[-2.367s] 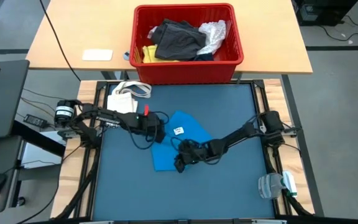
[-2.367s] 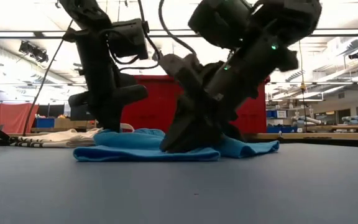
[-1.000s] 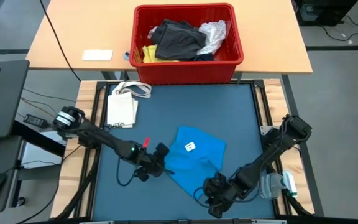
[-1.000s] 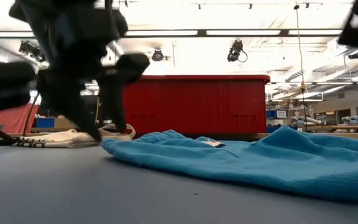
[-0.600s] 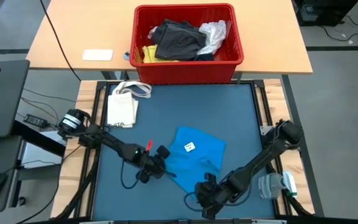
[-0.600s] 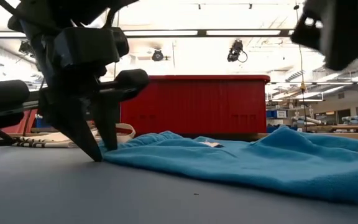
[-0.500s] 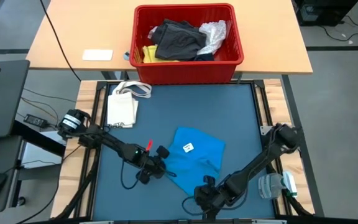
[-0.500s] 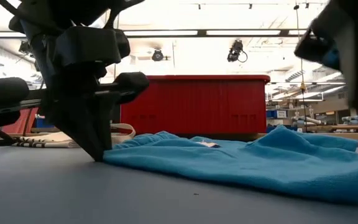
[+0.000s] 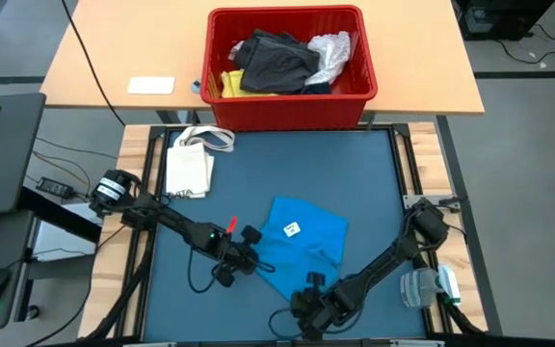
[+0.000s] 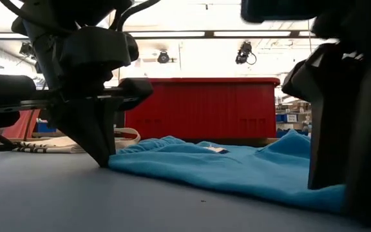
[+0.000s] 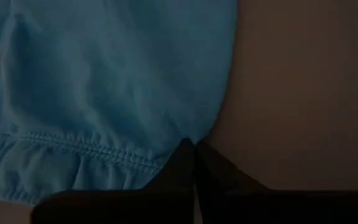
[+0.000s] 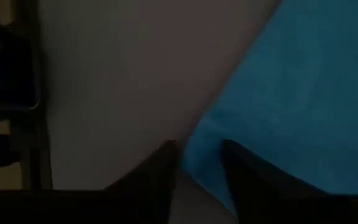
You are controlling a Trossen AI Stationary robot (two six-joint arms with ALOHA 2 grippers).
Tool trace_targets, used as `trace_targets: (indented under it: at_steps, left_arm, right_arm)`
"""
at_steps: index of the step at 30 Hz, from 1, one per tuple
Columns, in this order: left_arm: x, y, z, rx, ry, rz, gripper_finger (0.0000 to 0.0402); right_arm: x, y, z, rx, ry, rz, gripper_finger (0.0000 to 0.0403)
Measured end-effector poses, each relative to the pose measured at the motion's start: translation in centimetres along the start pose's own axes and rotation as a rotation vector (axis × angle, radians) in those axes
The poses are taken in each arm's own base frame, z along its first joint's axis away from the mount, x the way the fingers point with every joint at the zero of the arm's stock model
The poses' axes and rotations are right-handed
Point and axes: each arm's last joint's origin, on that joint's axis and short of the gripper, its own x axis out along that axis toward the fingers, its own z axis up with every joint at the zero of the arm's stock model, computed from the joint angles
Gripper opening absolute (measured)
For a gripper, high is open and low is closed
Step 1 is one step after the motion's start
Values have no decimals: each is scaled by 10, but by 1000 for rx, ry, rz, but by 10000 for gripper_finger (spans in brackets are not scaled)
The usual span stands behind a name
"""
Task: Fold laundry
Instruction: Fold the blue shorts
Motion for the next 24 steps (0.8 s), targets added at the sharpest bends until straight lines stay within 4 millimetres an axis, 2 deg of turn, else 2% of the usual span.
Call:
trace_targets:
  at_steps: [3,4,6,8,10,12,15,18,24]
  left_arm:
    - [-7,-1,5,-57,17,-43,2]
    - [-11,-1,9,-74,19,-84,2]
    - [-23,-2,18,-98,9,-163,1]
    - [-38,1,35,-105,-53,-209,1]
    - [-51,6,47,-105,-65,-214,1]
    - [-60,16,58,-96,-88,-197,1]
    - [-69,37,66,-132,-116,-162,1]
    - [-72,66,61,-231,-100,-107,0]
    - [-75,119,39,-417,-62,-25,0]
  right_arm:
    - [-13,-1,-1,54,70,-19,37]
    - [-21,-1,-1,50,82,-2,21]
    - [-36,-2,-1,53,106,20,16]
    - [-60,-3,5,70,101,84,10]
    - [-88,-5,10,78,90,130,7]
    - [-104,-12,10,86,92,99,6]
    - [-118,-33,8,107,112,-45,4]
    - [-132,-60,13,142,138,-153,3]
    - [-126,-117,16,214,199,-240,2]
